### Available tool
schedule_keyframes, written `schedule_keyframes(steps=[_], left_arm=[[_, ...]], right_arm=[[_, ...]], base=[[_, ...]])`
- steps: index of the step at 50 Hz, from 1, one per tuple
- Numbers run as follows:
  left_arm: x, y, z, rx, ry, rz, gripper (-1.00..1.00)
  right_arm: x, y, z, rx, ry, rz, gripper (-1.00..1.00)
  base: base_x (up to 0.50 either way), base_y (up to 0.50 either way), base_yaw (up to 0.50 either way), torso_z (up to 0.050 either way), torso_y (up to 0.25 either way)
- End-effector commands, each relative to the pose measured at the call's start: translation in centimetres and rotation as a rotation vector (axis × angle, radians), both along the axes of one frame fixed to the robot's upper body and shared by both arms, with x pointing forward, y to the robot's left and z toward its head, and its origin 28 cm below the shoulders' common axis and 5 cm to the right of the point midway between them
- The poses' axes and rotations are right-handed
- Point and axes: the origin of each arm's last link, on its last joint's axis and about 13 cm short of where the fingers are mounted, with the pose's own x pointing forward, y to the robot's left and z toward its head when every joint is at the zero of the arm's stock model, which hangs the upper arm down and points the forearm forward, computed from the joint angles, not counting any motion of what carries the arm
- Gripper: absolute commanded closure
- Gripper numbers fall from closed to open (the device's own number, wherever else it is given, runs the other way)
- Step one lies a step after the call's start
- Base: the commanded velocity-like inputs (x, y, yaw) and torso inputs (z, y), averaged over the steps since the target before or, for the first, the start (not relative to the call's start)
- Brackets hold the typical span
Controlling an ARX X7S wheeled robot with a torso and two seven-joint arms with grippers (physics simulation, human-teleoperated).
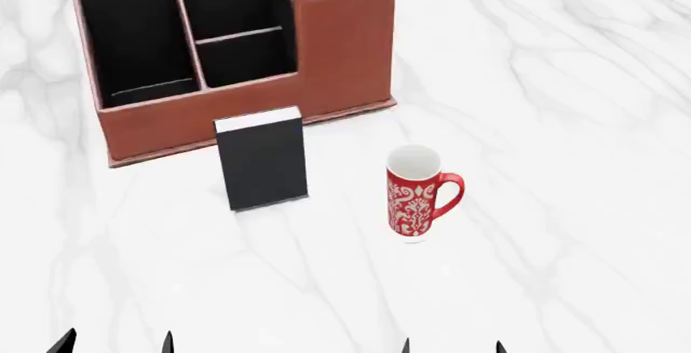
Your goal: Pick up the book and place it in the front compartment of the caddy.
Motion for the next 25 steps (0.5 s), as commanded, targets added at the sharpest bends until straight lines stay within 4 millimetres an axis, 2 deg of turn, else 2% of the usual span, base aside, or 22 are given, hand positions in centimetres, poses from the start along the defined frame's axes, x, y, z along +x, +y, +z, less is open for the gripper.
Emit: schedule_keyframes(steps=[1, 17, 18, 19, 20, 25], left_arm=[[0.0, 0.0, 0.0, 0.004, -0.002, 0.002, -1.0], [0.1, 0.1, -0.1, -0.005, 0.018, 0.007, -1.0], [-3.4, -1.5, -5.6, 0.054, 0.067, 0.024, -1.0], [0.0, 0.2, -1.9, 0.001, -0.012, 0.016, -1.0], [0.2, 0.1, -0.3, -0.008, 0.017, 0.006, -1.0], [0.5, 0.1, -0.5, -0.008, 0.045, 0.005, -1.0]], right_arm=[[-0.1, 0.1, -0.1, -0.021, 0.014, 0.009, -1.0], [0.0, 0.0, -0.3, -0.009, 0.029, 0.008, -1.0], [-6.2, 1.3, -6.8, 0.239, 0.221, -0.33, -1.0], [-1.2, 0.2, -2.5, 0.018, 0.06, -0.02, -1.0], [0.1, 0.1, -0.5, 0.007, 0.049, 0.016, -1.0], [0.3, 0.2, -0.9, 0.019, 0.057, 0.007, -1.0]], base=[[0.0, 0.0, 0.0, 0.0, 0.0], [0.0, 0.0, 0.0, 0.0, 0.0], [0.0, 0.0, 0.0, 0.0, 0.0], [0.0, 0.0, 0.0, 0.0, 0.0], [0.0, 0.0, 0.0, 0.0, 0.0], [0.0, 0.0, 0.0, 0.0, 0.0]])
